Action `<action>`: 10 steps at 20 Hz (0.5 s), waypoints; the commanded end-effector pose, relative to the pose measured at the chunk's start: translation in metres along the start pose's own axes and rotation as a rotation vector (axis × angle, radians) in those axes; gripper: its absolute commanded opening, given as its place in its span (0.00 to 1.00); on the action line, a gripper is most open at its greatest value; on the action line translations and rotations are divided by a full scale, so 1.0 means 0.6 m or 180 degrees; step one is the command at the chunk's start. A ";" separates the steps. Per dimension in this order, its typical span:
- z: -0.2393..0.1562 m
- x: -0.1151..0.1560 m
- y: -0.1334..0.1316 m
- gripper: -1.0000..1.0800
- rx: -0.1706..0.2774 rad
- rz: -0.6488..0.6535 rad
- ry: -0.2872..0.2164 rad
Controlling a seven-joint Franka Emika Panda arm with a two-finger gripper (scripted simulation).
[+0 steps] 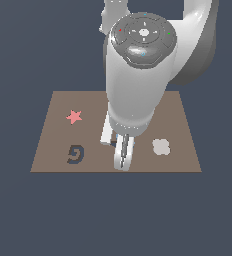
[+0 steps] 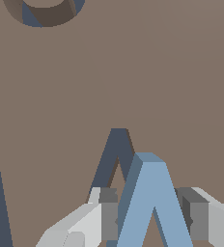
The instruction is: Insert a designated object into the corresponding slot on a board.
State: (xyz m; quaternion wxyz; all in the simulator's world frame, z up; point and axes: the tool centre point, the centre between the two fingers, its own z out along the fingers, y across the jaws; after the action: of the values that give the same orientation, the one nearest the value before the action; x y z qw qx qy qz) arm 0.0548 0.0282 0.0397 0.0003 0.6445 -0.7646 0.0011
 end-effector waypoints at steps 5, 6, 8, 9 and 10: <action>-0.001 0.021 -0.024 0.00 0.0000 0.0105 -0.0001; -0.001 0.023 -0.025 0.00 0.0000 0.0110 -0.0001; -0.001 0.023 -0.026 0.00 0.0000 0.0113 -0.0001; -0.001 0.023 -0.026 0.00 0.0000 0.0113 -0.0001; -0.001 0.024 -0.025 0.00 0.0000 0.0113 -0.0001</action>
State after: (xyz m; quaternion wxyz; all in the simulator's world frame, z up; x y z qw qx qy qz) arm 0.0671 0.0117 0.0401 0.0004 0.6308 -0.7759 0.0011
